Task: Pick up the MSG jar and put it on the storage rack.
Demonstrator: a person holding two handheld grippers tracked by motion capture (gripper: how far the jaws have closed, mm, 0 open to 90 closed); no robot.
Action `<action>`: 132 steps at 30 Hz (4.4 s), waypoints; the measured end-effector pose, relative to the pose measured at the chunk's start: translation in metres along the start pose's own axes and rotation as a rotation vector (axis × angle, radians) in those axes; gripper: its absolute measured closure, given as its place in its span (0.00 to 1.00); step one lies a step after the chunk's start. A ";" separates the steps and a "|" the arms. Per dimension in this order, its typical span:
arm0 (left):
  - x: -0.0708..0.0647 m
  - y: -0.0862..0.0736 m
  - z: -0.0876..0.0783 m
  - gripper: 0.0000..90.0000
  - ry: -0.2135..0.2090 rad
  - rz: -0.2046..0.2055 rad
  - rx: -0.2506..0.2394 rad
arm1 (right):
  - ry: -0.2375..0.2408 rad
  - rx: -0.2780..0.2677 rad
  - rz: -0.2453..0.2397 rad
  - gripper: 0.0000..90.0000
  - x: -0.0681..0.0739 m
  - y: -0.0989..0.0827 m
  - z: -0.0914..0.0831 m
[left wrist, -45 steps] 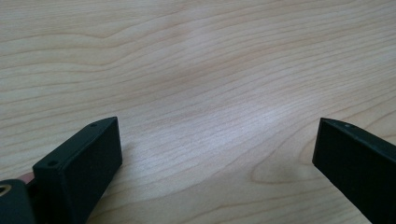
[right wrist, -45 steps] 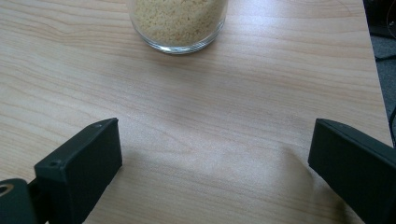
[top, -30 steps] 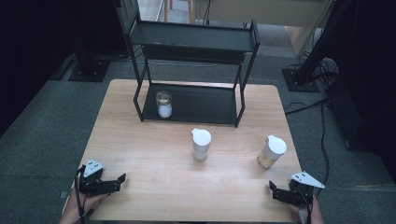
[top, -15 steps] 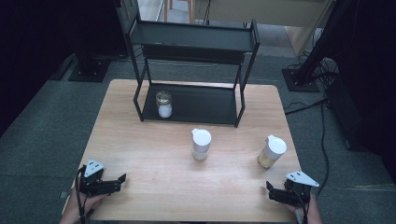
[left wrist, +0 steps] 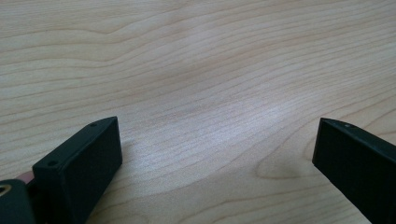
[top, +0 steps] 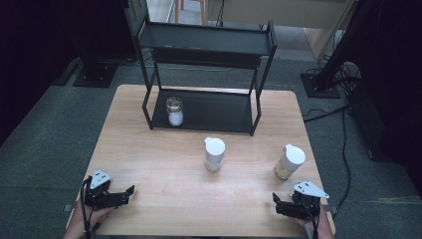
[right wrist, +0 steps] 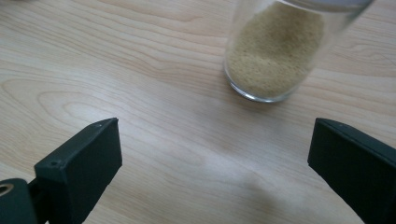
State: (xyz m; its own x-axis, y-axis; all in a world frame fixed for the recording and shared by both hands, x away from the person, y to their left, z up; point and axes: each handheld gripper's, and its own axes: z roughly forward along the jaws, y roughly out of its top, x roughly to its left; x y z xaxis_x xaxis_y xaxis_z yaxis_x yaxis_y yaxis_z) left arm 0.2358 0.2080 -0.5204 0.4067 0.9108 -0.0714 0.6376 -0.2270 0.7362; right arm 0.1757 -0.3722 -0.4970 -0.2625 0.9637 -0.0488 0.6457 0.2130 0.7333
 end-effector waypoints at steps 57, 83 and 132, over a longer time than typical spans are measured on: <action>-0.001 0.000 0.001 0.02 0.003 0.005 0.003 | 0.140 -0.004 -0.112 0.03 0.085 0.040 0.038; -0.001 0.001 0.001 0.02 0.003 0.010 0.005 | 0.202 -0.023 -0.160 0.03 0.121 0.068 0.059; -0.001 0.001 0.001 0.02 -0.013 0.013 0.002 | 0.259 -0.066 -0.189 0.10 0.144 0.138 0.078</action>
State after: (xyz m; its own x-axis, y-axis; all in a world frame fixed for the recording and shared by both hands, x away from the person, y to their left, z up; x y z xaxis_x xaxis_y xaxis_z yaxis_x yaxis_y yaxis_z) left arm 0.2366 0.2064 -0.5205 0.4238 0.9030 -0.0706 0.6334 -0.2398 0.7357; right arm 0.2830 -0.1918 -0.4554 -0.5525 0.8333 -0.0207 0.5220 0.3653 0.7708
